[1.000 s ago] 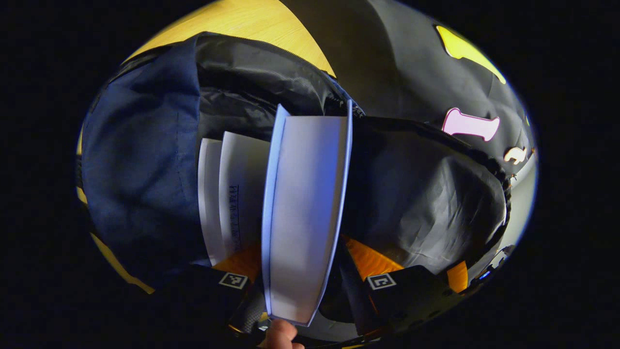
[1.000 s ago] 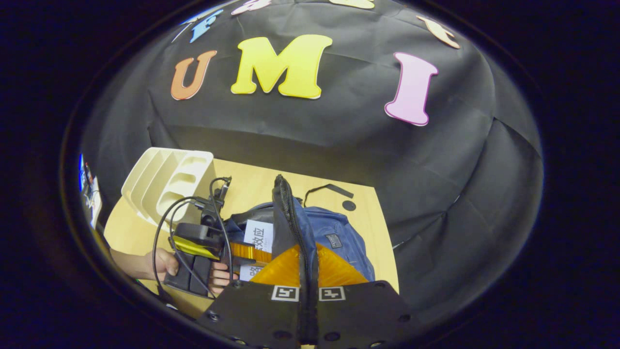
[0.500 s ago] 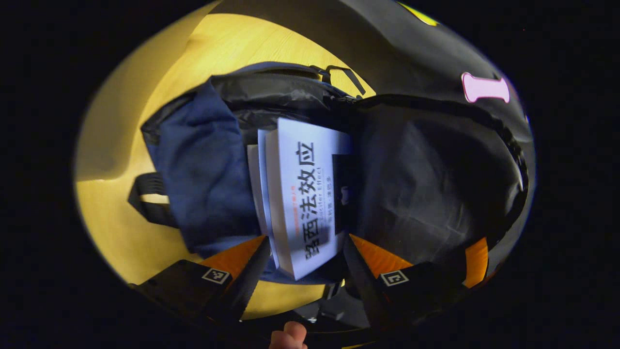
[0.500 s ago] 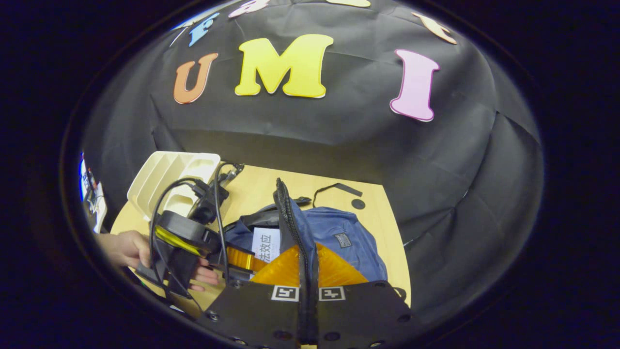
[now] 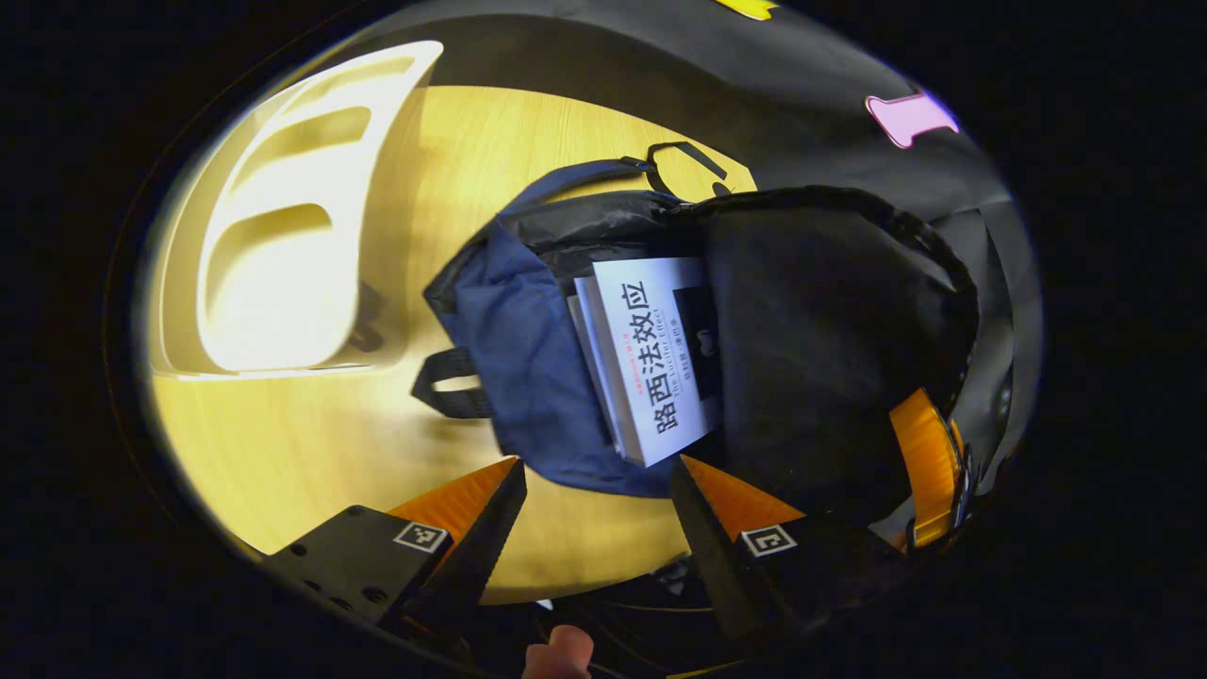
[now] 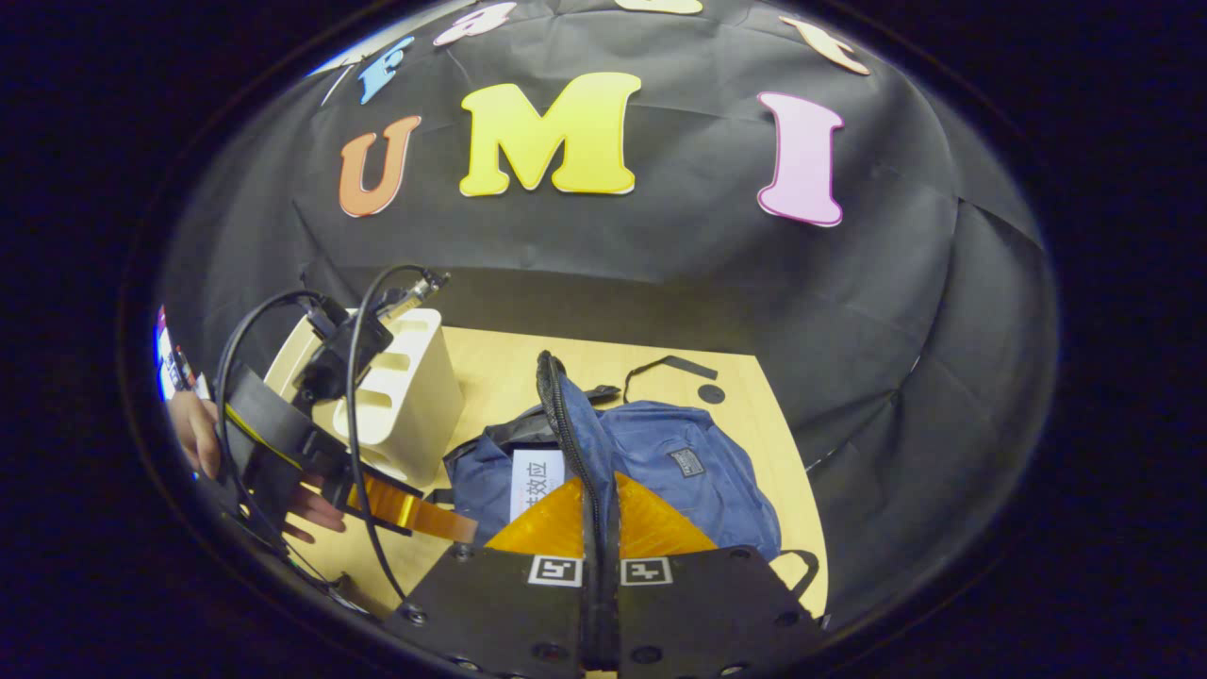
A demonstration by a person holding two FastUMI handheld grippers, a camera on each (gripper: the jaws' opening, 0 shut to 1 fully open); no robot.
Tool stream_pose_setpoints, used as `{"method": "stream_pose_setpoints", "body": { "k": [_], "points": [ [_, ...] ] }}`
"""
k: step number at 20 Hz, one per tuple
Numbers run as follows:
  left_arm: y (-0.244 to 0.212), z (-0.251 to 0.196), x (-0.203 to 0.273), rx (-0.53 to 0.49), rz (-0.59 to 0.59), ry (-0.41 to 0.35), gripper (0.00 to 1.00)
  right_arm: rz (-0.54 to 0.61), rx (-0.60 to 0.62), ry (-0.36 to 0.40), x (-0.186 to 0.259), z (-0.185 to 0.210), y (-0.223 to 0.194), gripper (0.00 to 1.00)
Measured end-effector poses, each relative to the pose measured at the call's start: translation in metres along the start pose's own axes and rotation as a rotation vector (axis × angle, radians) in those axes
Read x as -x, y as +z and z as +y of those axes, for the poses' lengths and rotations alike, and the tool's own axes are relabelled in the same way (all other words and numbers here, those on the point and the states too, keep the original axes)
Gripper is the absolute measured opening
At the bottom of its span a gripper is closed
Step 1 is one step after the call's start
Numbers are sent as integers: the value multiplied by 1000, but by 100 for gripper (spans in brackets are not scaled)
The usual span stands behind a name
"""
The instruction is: Open the schoolbag, grab two books from the bookshelf and put them into the schoolbag.
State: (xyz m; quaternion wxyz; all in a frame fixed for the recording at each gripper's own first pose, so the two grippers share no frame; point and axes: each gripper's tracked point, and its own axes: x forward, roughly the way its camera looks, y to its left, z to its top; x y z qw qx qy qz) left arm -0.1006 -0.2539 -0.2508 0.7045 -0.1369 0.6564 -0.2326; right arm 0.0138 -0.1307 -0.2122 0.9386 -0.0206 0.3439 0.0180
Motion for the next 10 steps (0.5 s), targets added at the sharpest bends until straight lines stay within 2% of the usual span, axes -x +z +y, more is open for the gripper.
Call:
{"method": "stream_pose_setpoints", "body": {
  "k": [3,7,10],
  "points": [
    [3,22,31,-62,-77,89,97,-9,-19,13,1,10,-1,0],
    [12,37,77,-103,-200,138,97,-4,-48,40,2,27,-5,0],
    [37,53,116,-132,-357,194,97,-3,-40,40,5,35,-6,0]
  ]
}}
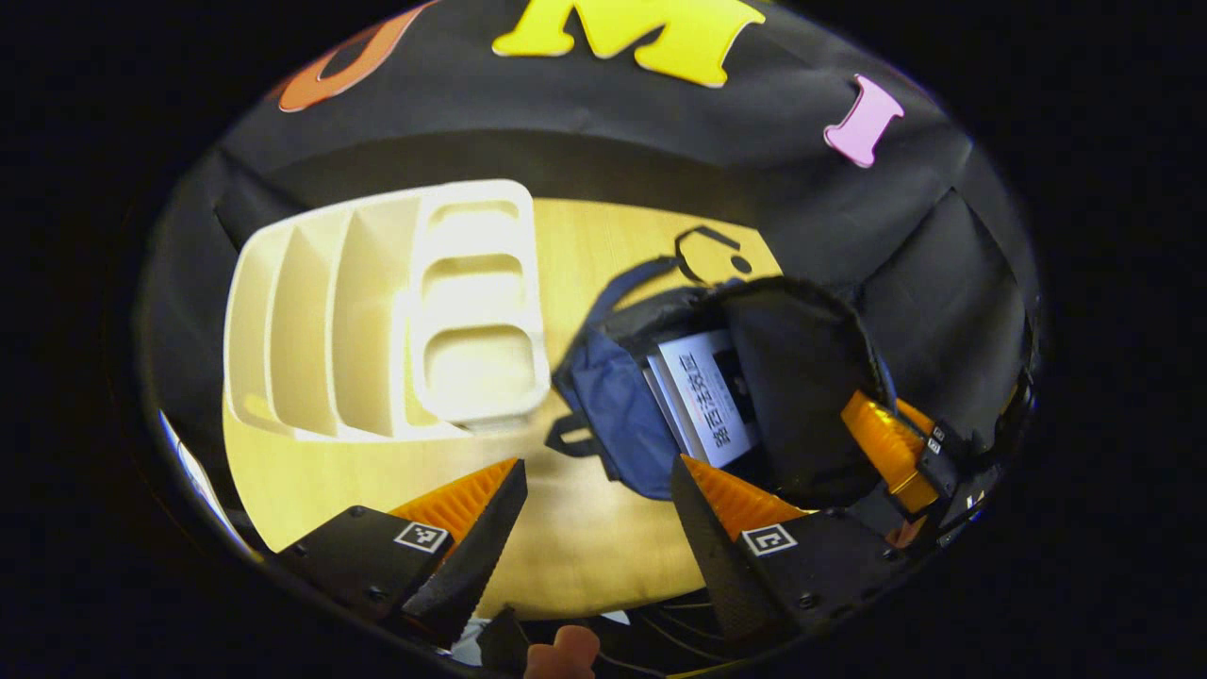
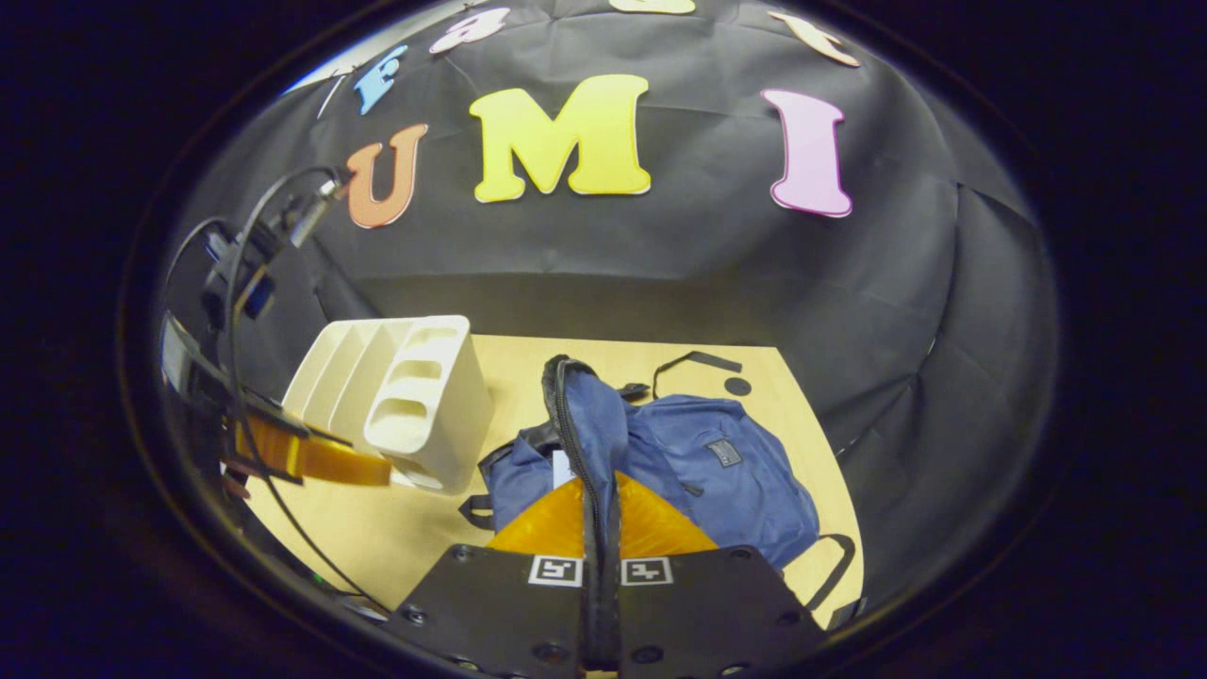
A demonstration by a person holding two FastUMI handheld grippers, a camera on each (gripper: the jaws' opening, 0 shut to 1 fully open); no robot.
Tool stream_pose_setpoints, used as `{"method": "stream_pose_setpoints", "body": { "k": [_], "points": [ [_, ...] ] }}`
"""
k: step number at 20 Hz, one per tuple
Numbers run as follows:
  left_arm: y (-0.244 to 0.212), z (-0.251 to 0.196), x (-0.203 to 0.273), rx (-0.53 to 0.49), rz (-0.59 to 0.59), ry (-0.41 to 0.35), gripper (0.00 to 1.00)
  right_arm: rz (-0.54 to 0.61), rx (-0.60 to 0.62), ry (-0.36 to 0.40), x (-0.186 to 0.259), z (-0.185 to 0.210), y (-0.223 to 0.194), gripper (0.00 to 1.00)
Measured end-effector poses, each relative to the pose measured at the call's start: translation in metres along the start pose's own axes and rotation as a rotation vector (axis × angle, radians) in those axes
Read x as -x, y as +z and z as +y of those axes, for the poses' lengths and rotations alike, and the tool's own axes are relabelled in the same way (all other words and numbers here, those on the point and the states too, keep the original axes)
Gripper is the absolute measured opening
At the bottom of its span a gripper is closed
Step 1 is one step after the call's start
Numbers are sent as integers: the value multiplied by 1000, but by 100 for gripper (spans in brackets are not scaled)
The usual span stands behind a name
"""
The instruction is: Open the schoolbag, grab two books from the bookshelf and put them into the schoolbag.
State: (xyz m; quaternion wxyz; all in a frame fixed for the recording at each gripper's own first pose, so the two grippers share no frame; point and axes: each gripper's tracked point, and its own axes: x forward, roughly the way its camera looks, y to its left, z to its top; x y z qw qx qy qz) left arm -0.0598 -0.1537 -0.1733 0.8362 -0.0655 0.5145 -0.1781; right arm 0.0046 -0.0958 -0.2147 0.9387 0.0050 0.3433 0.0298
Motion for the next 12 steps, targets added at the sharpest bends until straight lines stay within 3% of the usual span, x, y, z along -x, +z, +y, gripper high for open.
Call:
{"method": "stream_pose_setpoints", "body": {
  "k": [3,6,8,11,12],
  "points": [
    [36,23,26,-21,-169,34,97,10,-3,-1,5,9,-1,1],
    [78,48,62,-30,-342,97,96,-19,-10,36,12,27,13,13],
    [96,59,84,-18,-432,110,96,-69,-10,55,21,38,32,28],
    [125,68,125,-19,-585,132,96,-149,0,67,33,50,62,72],
    [136,74,136,-24,-635,145,98,-181,9,68,37,53,73,77]
  ]
}}
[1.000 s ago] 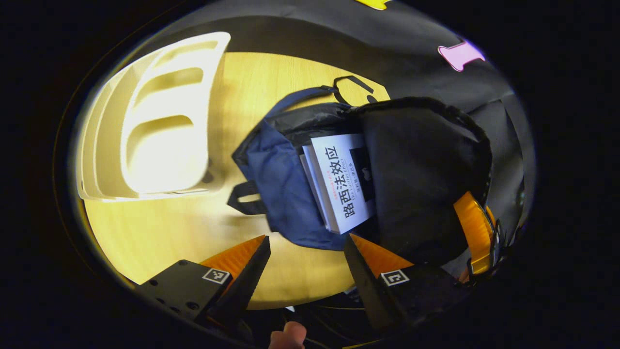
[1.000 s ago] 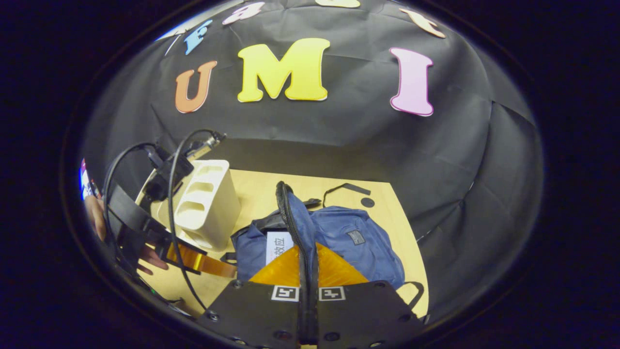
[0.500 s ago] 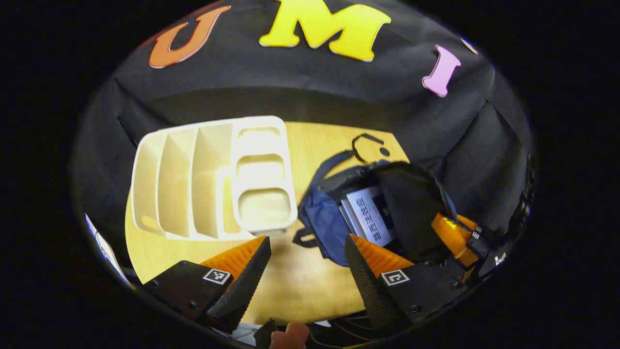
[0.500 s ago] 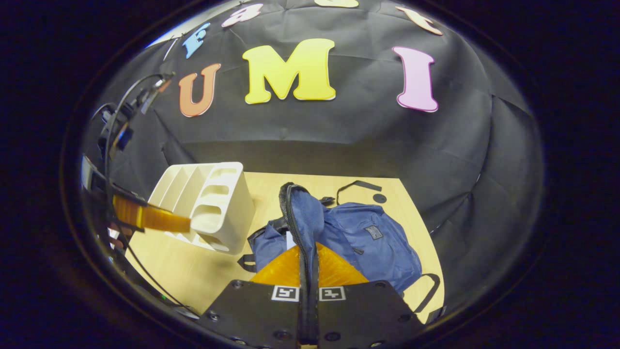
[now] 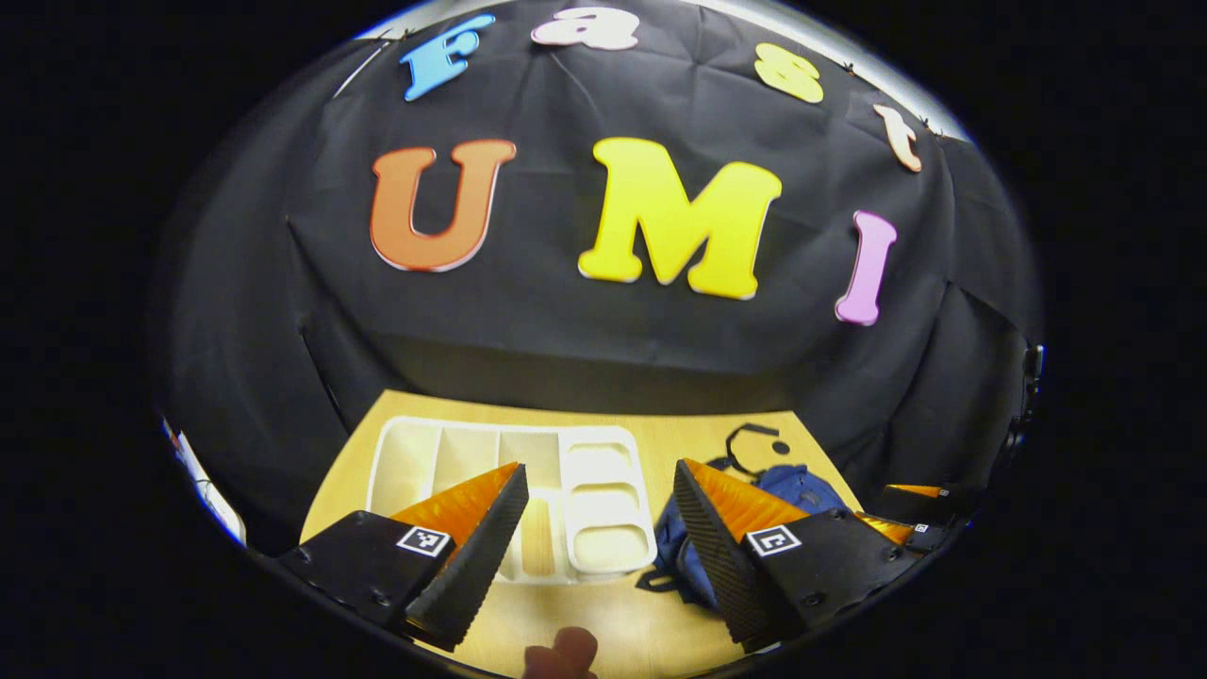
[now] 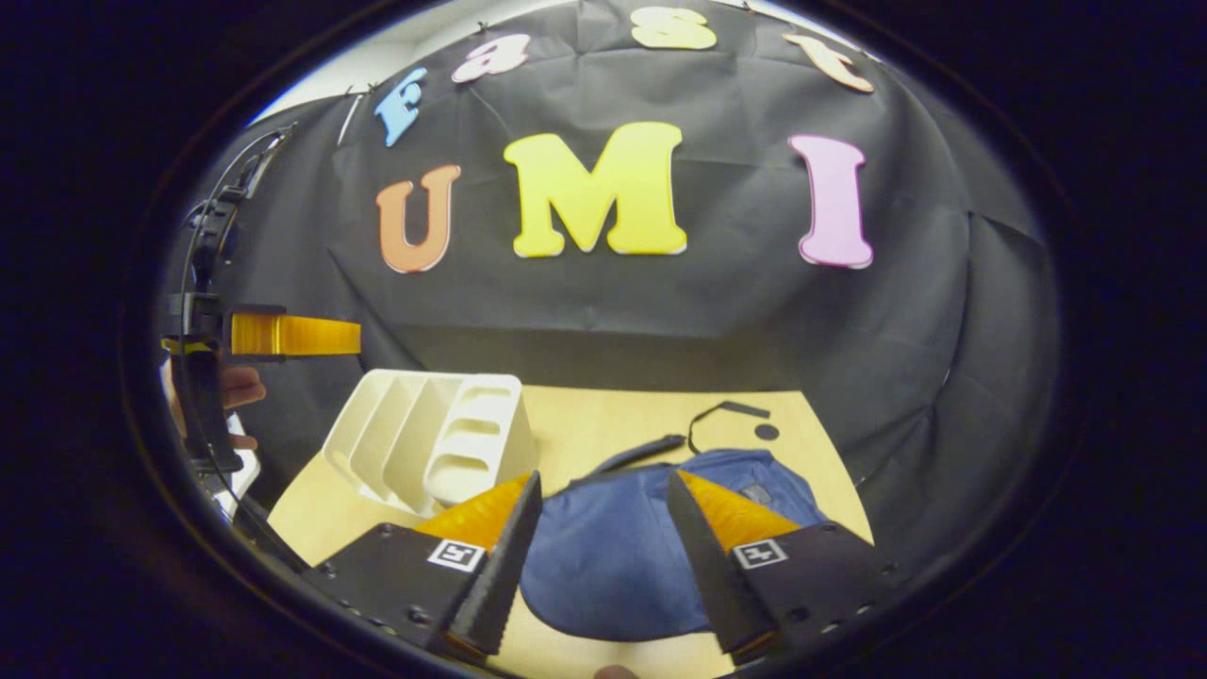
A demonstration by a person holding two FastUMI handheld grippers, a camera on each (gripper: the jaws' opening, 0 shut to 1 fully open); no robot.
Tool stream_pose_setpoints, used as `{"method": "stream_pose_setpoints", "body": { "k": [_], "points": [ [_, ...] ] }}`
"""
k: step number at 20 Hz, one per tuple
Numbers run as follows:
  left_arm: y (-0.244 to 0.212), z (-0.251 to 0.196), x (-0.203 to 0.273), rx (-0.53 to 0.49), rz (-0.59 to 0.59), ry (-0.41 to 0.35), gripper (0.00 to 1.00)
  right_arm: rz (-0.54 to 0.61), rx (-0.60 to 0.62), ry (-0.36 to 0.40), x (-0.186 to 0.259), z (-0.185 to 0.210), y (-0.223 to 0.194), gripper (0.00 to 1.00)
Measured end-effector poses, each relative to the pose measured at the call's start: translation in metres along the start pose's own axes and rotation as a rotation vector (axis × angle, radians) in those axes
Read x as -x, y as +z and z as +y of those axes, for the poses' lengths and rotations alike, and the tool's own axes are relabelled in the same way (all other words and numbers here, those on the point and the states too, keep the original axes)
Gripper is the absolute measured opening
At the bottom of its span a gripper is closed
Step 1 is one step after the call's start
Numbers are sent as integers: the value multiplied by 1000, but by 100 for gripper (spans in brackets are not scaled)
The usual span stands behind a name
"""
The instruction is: Open the schoolbag, grab two books from the bookshelf and put them into the schoolbag.
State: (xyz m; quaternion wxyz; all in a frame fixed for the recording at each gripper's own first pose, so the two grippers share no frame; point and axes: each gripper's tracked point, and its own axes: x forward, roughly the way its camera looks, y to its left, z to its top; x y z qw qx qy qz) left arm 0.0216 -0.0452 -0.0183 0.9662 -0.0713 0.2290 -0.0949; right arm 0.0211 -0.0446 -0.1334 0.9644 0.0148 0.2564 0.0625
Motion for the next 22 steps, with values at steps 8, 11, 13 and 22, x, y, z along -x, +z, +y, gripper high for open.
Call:
{"method": "stream_pose_setpoints", "body": {
  "k": [8,11,13,22],
  "points": [
    [88,9,37,-87,-299,93,98,-285,41,-98,18,3,102,94],
    [95,15,48,-78,-318,126,100,-404,18,-126,31,8,138,94],
    [93,10,52,-59,-317,125,98,-462,6,-133,39,10,154,94],
    [103,23,84,-87,-414,198,99,-499,4,-111,47,22,166,94]
  ]
}}
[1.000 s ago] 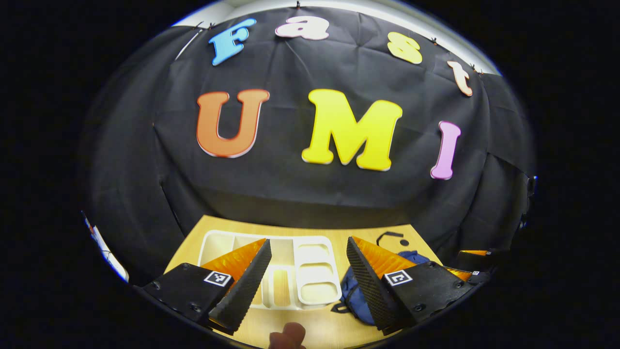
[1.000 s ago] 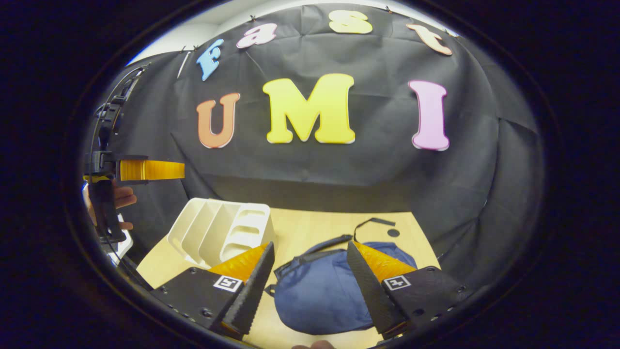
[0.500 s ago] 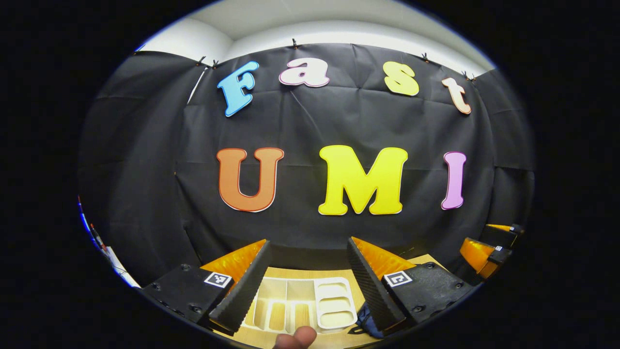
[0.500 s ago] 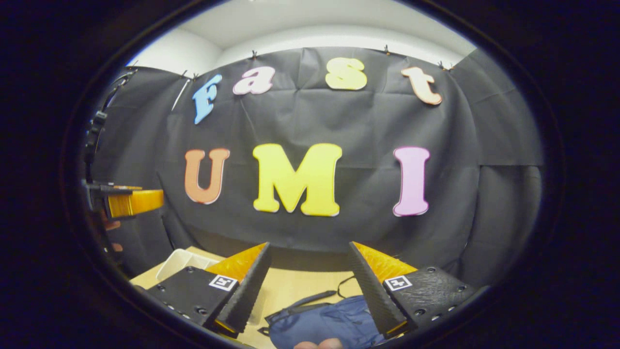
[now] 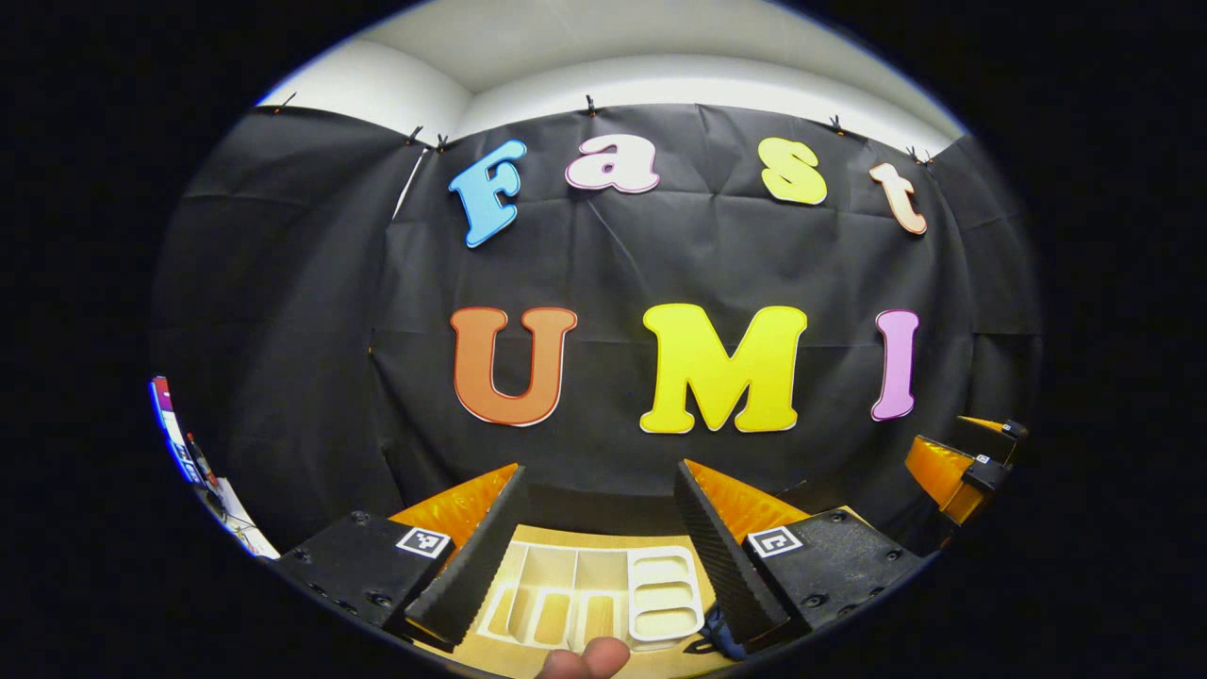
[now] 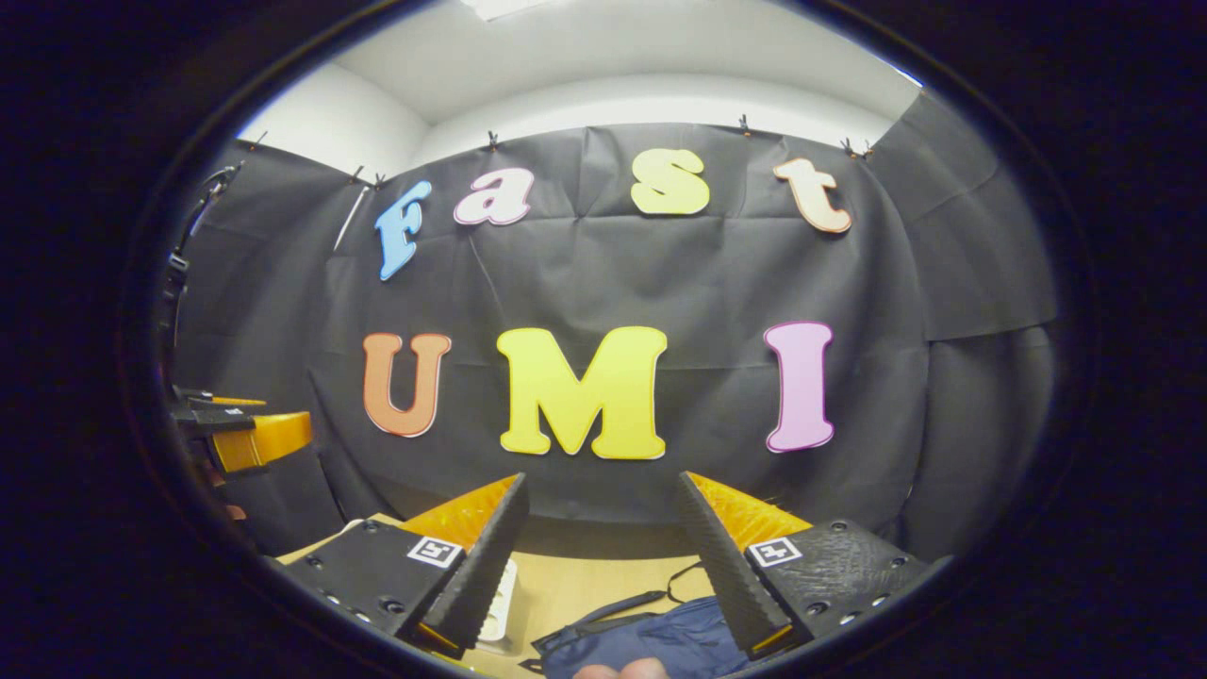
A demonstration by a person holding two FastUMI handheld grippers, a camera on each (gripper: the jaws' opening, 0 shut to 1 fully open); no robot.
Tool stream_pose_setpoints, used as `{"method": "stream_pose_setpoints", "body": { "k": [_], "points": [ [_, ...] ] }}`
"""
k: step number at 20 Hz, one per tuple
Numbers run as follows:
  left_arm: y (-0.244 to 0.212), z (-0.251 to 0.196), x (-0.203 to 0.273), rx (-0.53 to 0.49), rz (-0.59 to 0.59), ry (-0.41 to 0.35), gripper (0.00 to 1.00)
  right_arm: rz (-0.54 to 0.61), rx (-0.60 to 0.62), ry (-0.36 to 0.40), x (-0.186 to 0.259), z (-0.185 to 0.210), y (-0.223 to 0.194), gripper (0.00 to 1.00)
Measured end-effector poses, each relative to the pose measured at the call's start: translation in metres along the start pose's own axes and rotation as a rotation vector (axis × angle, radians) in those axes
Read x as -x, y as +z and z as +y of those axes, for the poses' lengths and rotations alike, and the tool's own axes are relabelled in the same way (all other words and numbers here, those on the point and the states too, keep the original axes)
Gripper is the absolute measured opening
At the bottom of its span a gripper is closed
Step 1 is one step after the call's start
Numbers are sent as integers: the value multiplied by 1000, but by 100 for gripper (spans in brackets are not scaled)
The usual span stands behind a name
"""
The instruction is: Open the schoolbag, grab two books from the bookshelf and put them into the schoolbag.
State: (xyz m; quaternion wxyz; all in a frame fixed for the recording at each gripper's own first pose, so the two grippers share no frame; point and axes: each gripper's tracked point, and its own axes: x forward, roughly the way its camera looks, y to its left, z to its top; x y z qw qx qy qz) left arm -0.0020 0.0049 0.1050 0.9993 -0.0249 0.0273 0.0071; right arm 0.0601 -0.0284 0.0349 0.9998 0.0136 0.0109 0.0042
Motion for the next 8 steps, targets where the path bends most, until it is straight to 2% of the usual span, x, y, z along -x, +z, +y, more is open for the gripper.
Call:
{"method": "stream_pose_setpoints", "body": {
  "k": [7,8],
  "points": [
    [9,-17,5,-42,-56,-22,98,-8,14,11,0,-1,8,94],
    [9,-19,5,-47,-62,-24,94,-5,15,11,0,-2,7,94]
  ]
}}
